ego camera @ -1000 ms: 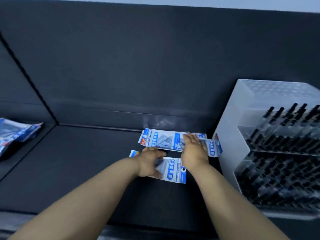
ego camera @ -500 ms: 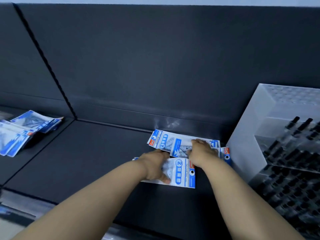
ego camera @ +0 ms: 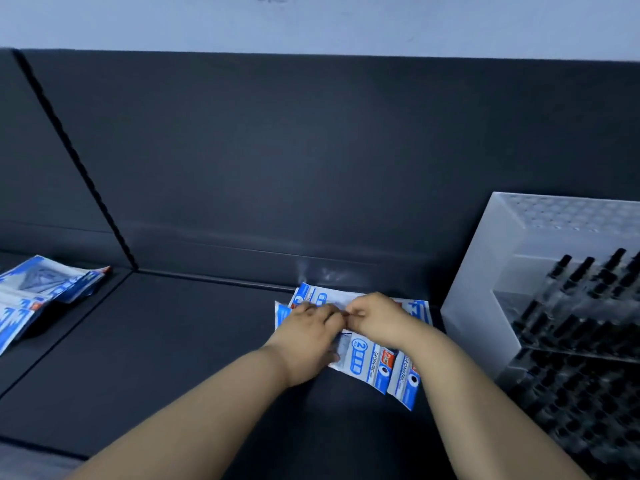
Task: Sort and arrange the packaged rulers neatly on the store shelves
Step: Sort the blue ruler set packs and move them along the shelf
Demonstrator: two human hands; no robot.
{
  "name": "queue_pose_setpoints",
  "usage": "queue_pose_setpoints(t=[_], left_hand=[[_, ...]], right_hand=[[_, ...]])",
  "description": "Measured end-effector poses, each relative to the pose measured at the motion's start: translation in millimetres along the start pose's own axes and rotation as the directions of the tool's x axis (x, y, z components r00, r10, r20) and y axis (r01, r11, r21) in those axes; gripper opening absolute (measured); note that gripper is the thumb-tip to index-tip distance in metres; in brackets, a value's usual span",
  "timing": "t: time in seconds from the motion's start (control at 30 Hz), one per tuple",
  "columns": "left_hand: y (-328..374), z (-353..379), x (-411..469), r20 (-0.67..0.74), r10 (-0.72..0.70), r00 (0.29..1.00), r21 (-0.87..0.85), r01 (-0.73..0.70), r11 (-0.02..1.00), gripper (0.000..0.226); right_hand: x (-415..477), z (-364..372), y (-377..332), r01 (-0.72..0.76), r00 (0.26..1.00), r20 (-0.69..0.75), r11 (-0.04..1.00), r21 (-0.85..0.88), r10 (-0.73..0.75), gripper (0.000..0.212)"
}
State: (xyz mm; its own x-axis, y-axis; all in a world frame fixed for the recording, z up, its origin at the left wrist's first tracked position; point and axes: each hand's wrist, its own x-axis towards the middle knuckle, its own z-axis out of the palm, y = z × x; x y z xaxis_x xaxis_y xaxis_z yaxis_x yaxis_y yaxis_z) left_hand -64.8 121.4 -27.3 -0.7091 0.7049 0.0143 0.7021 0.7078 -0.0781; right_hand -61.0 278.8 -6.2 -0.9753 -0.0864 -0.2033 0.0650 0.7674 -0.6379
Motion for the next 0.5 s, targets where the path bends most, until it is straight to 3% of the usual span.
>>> queue_pose_setpoints(t=[0.07, 0.13, 0.27, 0.5], left_hand=[[0, 0, -1, 0.014, -0.013, 1.000, 0.025, 0.012, 1.000, 0.047], [0, 1, -3, 0.007, -0.011, 1.000, 0.002, 0.010, 1.000, 0.048], [-1, 3, -3, 0.001, -0.027, 1.000, 0.012, 0.027, 1.000, 0.058], [3, 0, 7, 0.048, -0.033, 0.998, 0.046, 0.030, 0.998, 0.053]], right_hand=[[11, -1, 11, -0.087, 0.992, -0.088, 0.996, 0.015, 0.088, 0.019], [20, 0, 16, -0.187, 0.973, -0.156, 0.975, -0.120, 0.167, 0.028], [30, -1, 14, -0.242, 0.970, -0.049, 0.930, -0.277, 0.238, 0.051], [35, -7, 7, -0.242, 0.958, -0.001, 0.808, -0.537, 0.286, 0.057]])
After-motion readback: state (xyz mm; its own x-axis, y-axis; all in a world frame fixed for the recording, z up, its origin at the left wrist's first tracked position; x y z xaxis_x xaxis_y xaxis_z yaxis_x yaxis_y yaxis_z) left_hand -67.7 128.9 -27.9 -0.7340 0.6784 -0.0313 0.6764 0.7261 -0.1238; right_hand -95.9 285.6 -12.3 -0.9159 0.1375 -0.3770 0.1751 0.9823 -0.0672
